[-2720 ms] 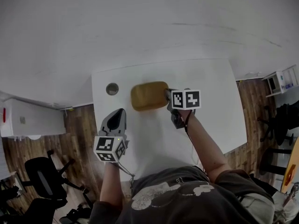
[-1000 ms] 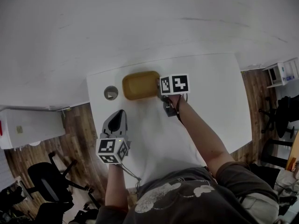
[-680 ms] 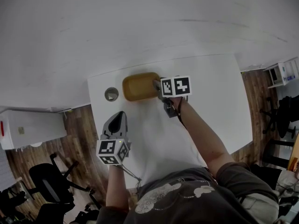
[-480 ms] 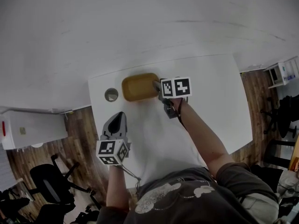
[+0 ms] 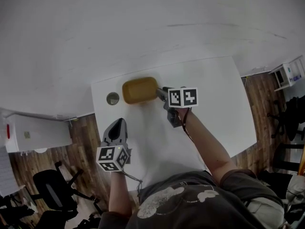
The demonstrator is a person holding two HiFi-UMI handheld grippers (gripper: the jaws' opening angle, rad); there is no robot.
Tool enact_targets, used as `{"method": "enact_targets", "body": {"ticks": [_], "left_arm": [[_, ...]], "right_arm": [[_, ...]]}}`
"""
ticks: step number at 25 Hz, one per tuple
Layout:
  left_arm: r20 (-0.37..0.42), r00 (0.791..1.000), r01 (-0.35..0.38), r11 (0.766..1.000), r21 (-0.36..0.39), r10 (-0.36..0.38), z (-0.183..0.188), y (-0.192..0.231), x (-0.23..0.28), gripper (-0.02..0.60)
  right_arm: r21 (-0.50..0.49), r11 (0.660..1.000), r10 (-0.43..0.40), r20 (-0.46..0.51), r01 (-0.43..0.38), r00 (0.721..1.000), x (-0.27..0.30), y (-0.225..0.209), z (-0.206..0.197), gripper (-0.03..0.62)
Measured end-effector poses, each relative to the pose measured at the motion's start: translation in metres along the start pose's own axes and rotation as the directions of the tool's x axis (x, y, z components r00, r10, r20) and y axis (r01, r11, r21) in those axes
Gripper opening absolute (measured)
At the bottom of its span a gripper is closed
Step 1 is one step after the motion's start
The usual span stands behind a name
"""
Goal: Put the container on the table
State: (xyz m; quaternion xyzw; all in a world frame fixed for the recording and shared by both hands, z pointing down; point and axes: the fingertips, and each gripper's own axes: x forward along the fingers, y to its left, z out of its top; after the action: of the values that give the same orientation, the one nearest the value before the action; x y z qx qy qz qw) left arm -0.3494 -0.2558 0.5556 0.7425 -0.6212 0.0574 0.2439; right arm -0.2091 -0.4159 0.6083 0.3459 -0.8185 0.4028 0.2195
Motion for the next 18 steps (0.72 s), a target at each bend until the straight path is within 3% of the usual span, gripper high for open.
{"method": "enact_targets", "body": {"ticks": [18], "left_arm": [[0.053,0.999,-0.001,0.998,0.065,-0.002,0.013,-0.064,-0.037,0.011]], "right_arm": [[-0.083,0.986,0.144,0.005,-0.143,0.99,-0.081,0.034,-0.03,0.13]]}}
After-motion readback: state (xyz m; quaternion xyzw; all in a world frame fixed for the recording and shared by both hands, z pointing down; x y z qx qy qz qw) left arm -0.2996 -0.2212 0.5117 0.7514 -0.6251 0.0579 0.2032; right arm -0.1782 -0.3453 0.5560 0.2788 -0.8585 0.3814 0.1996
